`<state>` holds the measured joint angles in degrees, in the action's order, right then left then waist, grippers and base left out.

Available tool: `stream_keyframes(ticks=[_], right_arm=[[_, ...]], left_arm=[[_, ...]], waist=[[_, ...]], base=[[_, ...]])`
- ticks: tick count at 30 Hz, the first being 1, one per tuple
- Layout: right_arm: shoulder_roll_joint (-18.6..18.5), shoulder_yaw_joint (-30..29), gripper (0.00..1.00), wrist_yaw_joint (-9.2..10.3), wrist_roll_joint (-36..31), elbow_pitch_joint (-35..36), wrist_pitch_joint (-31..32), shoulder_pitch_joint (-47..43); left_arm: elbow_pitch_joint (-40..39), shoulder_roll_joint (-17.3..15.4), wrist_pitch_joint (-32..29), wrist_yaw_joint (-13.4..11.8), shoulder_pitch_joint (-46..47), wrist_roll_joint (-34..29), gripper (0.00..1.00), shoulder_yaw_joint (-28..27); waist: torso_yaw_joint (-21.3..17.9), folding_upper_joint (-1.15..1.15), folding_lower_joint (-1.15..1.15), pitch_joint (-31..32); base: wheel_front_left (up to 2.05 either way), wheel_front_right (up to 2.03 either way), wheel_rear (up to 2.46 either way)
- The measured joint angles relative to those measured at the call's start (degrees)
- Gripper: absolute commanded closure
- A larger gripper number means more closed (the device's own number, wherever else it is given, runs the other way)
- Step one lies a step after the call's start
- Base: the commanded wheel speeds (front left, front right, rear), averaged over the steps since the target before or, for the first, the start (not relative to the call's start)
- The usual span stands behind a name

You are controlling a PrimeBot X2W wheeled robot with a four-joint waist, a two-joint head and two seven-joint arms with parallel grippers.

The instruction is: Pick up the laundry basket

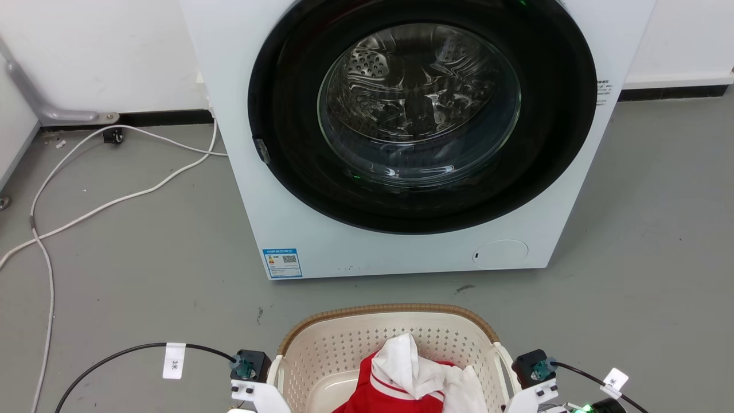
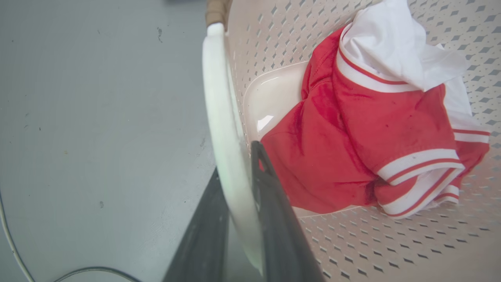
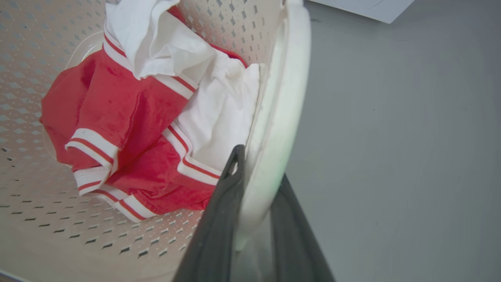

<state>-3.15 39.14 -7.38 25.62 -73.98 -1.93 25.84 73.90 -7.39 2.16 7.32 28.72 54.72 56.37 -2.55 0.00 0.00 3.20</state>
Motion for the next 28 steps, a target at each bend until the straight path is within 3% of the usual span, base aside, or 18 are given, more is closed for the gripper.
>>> stream_keyframes(ticks=[28], right_arm=[[0.01, -0.63, 1.00, 0.00, -0.90, 0.00, 0.20, -0.07]], left_arm=[[0.00, -0.09, 0.18, 0.00, -0.01, 0.92, 1.00, 0.63]], waist=[[0.00, 0.00, 0.00, -0.09]], base=[[0.00, 0.00, 0.00]])
